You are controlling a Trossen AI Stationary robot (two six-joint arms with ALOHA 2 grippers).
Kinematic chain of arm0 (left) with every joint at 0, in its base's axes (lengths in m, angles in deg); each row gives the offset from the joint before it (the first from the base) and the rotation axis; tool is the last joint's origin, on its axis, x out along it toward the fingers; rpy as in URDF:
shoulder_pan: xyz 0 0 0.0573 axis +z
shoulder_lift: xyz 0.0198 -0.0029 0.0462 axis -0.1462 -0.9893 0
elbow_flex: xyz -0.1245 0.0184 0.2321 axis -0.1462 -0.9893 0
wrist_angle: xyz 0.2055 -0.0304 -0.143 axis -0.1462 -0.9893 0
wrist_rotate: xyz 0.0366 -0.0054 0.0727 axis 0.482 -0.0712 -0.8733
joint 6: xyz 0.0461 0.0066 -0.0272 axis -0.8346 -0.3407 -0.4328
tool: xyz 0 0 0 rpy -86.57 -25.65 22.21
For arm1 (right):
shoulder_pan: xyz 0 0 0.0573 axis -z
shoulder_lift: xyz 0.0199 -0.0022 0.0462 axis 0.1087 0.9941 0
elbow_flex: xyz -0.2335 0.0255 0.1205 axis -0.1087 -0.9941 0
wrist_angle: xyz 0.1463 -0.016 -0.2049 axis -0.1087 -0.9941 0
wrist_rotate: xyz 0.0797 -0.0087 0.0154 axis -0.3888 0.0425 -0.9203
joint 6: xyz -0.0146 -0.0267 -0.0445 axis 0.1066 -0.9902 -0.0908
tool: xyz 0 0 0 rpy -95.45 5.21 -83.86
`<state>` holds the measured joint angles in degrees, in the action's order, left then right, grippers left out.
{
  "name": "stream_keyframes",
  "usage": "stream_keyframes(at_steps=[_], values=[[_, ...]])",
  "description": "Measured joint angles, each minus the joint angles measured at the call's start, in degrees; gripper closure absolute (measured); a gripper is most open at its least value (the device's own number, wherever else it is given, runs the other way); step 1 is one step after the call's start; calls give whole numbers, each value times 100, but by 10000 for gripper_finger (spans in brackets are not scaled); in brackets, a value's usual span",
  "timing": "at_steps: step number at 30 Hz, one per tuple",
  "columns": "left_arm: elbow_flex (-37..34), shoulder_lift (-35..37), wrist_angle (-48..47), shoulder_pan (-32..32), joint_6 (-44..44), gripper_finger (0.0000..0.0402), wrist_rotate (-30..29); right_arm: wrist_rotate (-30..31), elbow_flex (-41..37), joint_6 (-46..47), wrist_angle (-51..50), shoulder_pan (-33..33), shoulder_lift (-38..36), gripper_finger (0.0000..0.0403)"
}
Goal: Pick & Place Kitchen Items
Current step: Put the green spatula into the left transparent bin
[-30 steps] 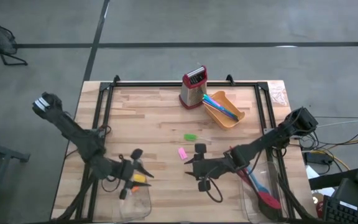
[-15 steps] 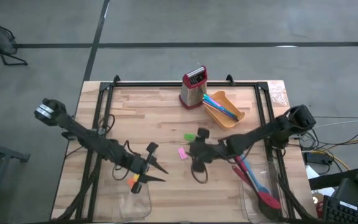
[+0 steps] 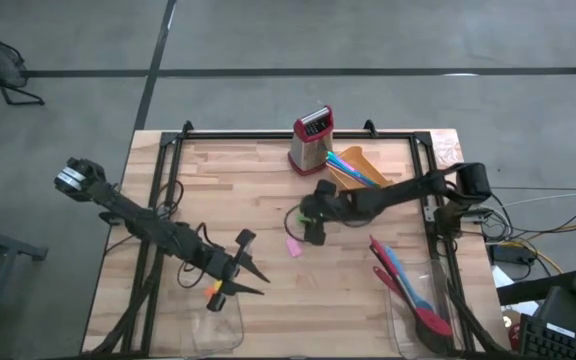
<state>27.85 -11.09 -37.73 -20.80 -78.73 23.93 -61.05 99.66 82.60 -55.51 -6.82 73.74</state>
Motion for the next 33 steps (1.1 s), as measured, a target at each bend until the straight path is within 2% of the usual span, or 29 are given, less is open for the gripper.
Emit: stream_keyframes(at_steps=[6, 19, 23, 27, 33], values=[[-7, -2, -3, -40, 44, 269, 2, -668, -2, -188, 43, 374, 331, 114], [-9, -4, -81, -46, 51, 268, 0, -786, 2, -294, 79, 408, 832, 165], [-9, -4, -86, -46, 51, 268, 0, -1197, 13, -280, 99, 456, 989, 191], [-11, -4, -93, -46, 51, 268, -2, -1239, 20, -247, 100, 454, 1143, 226], [-11, -4, -112, -46, 51, 268, -2, -1361, 8, -249, 87, 429, 1049, 306]])
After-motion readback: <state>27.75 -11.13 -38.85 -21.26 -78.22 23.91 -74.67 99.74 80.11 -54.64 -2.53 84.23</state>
